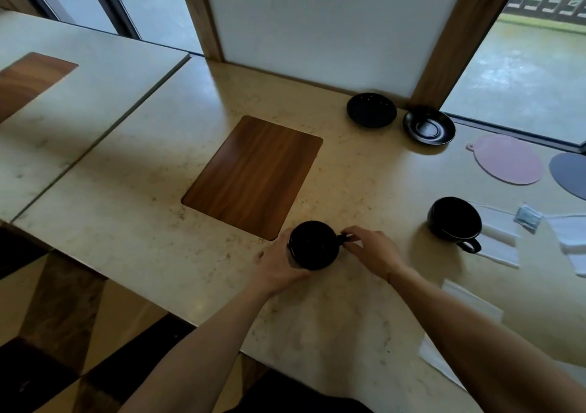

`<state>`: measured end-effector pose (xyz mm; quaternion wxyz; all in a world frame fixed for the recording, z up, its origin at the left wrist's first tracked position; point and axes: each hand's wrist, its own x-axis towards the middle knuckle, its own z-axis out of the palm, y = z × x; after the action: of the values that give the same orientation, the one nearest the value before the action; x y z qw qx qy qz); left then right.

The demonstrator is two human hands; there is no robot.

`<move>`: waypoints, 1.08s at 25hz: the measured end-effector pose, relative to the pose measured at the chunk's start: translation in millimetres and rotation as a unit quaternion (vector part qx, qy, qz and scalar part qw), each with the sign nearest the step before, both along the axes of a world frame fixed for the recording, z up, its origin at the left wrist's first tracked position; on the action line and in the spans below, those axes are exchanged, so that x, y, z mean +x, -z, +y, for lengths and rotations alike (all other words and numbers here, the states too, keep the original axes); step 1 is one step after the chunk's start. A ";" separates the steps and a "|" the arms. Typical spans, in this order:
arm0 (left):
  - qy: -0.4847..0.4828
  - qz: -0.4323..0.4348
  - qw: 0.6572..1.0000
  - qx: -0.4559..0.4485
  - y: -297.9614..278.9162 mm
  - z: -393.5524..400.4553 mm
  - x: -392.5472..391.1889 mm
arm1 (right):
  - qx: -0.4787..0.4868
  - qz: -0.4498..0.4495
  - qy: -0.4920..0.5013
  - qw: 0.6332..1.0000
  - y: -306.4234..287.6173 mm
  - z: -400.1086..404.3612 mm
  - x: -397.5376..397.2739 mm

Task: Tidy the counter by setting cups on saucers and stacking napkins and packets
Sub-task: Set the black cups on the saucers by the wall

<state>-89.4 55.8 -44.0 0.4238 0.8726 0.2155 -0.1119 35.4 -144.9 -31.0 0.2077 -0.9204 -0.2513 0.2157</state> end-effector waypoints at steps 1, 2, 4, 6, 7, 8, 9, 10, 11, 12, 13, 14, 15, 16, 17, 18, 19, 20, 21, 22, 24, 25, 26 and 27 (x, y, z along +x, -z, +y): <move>-0.004 -0.011 1.000 -0.015 4.0 0.4 0.2 | 0.002 0.002 0.002 1.000 -0.3 0.3 1.1; -0.008 -0.016 1.000 -0.026 8.7 1.5 0.4 | 0.004 0.004 0.004 1.000 -0.5 0.6 2.1; -0.015 -0.013 0.999 -0.026 8.3 1.7 0.9 | 0.005 0.003 0.007 1.000 -1.5 0.9 3.5; -0.025 -0.010 0.999 -0.021 1.8 0.5 0.9 | 0.003 0.002 0.006 1.000 -2.4 1.9 3.8; -0.028 -0.009 0.999 -0.020 0.9 0.8 1.1 | 0.003 0.000 0.005 1.000 -2.7 2.3 4.1; -0.030 -0.011 0.999 -0.023 0.4 1.1 1.6 | 0.002 -0.002 0.004 1.000 -2.9 2.6 4.6; -0.031 -0.012 0.999 -0.030 -0.6 1.7 2.3 | 0.003 -0.004 0.005 1.000 -2.9 2.8 5.2; -0.032 -0.015 0.999 -0.041 -0.4 2.8 3.4 | 0.004 -0.007 0.006 1.000 -2.9 3.0 5.5; -0.032 -0.019 0.998 -0.052 -0.7 3.4 4.6 | 0.003 -0.010 0.006 1.000 -3.0 2.9 5.8; -0.031 -0.024 0.997 -0.060 0.2 4.2 7.0 | 0.003 -0.014 0.007 1.000 -3.1 2.4 6.5; -0.030 -0.027 0.997 -0.067 -3.1 3.7 9.1 | 0.004 -0.017 0.008 1.000 -3.0 1.5 7.2; -0.029 -0.030 0.997 -0.070 -5.2 3.8 11.3 | 0.007 -0.019 0.009 1.000 -3.3 0.6 7.9; -0.026 -0.032 0.996 -0.074 -7.3 4.1 13.6 | 0.011 -0.022 0.010 1.000 -4.0 -0.3 8.8; -0.021 -0.033 0.996 -0.079 -9.0 4.9 16.3 | 0.015 -0.024 0.012 1.000 -4.9 -0.9 10.1; -0.016 -0.033 0.996 -0.080 -11.1 5.5 19.6 | 0.021 -0.028 0.013 0.999 -6.1 -1.9 12.3; -0.011 -0.033 0.996 -0.078 -13.0 6.0 23.2 | 0.025 -0.031 0.015 0.999 -7.6 -2.9 15.0; -0.007 -0.032 0.997 -0.073 -16.1 6.5 27.5 | 0.030 -0.035 0.017 0.999 -9.2 -3.6 18.3; -0.001 -0.027 0.998 -0.065 -18.8 7.0 33.0 | 0.034 -0.039 0.018 0.999 -11.3 -4.5 22.5; 0.006 -0.023 0.998 -0.057 -20.8 7.2 39.5 | 0.039 -0.042 0.020 0.998 -13.4 -5.9 27.1; 0.012 -0.020 0.998 -0.053 -22.0 7.5 46.9 | 0.043 -0.044 0.023 0.998 -15.0 -8.0 32.2; 0.021 -0.024 0.998 -0.056 -26.9 7.2 61.5 | 0.050 -0.045 0.039 0.997 -17.8 -12.3 41.7; 0.026 -0.030 0.997 -0.058 -29.2 7.0 69.4 | 0.054 -0.045 0.049 0.996 -19.8 -14.4 46.6; 0.033 -0.037 0.997 -0.062 -30.7 6.9 76.8 | 0.059 -0.044 0.057 0.996 -21.6 -16.2 51.4; 0.039 -0.043 0.996 -0.063 -30.7 7.3 85.0 | 0.064 -0.046 0.064 0.995 -24.1 -18.5 56.8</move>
<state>-4.4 63.1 -13.3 0.4821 0.8560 0.1550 -0.1040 92.2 -163.4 -6.8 0.2674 -0.9284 -0.2145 0.1435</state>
